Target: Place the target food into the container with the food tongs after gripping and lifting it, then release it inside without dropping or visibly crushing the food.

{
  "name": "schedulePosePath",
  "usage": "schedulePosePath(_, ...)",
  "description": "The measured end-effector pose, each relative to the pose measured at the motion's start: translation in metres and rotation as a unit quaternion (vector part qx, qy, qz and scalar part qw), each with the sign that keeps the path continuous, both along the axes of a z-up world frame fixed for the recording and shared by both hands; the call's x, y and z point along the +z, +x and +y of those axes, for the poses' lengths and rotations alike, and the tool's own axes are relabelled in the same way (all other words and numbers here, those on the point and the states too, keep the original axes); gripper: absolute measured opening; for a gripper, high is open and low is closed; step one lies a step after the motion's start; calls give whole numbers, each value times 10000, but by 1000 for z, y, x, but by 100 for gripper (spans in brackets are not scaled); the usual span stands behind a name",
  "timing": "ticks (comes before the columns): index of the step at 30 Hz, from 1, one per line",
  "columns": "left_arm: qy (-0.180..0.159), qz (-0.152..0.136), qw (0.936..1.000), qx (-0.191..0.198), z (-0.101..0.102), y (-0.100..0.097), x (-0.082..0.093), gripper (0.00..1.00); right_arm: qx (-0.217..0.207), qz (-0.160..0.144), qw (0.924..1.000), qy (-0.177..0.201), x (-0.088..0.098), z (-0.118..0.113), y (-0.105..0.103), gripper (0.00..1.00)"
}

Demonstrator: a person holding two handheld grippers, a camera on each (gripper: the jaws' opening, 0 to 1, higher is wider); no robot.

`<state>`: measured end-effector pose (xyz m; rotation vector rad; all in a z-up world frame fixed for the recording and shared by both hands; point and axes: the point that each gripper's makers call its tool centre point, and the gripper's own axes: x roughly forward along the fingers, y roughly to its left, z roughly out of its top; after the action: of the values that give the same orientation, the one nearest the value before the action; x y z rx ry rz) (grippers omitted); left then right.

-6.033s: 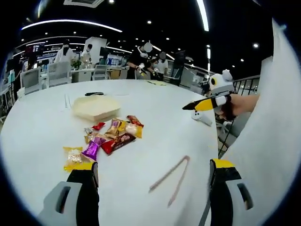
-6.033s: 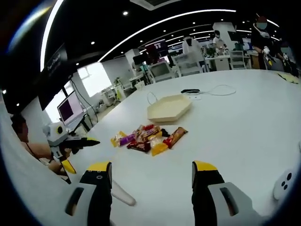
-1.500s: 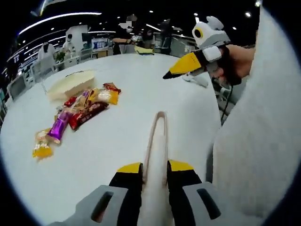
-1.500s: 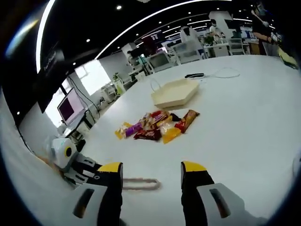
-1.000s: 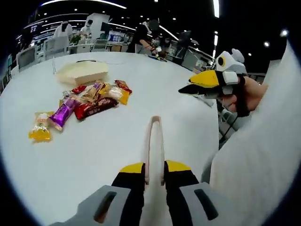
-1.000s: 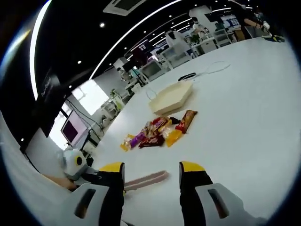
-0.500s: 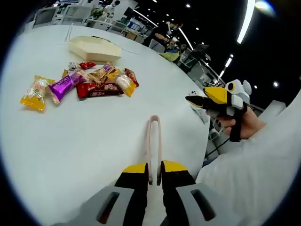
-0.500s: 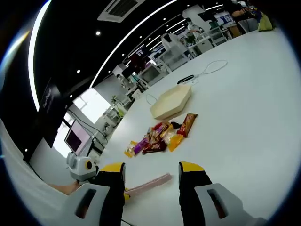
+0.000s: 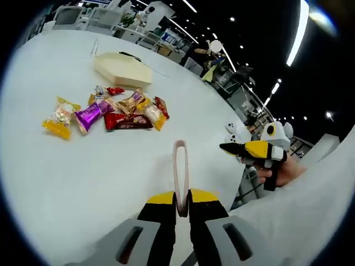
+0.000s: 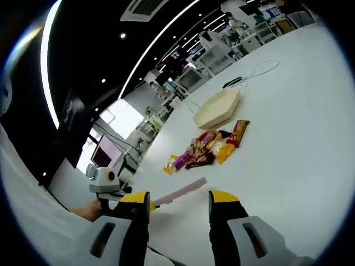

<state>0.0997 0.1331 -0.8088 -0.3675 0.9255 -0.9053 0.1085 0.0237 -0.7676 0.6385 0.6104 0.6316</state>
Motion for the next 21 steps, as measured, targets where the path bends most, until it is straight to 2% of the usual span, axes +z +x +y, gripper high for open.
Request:
schedulePosePath(4, 27, -249, 9997, 18, -1, 11, 16, 7, 40, -43, 10000, 64, 3, 3, 4, 43)
schedulePosePath(9, -67, -403, 9992, -4, -1, 20, 29, 7, 75, -39, 9996, 269, 6, 8, 6, 44)
schedulePosePath(11, 112, -581, 9982, -139, 1, 22, 31, 7, 252, 20, 9991, 354, 7, 16, 1, 44)
schedulePosePath(16, 118, -704, 9971, -251, 2, 23, 38, 8, 346, -38, 9985, 422, 11, 23, -2, 44)
schedulePosePath(21, -82, -718, 9970, -291, 3, 21, 48, 8, 362, -90, 9980, 513, 14, 27, -5, 44)
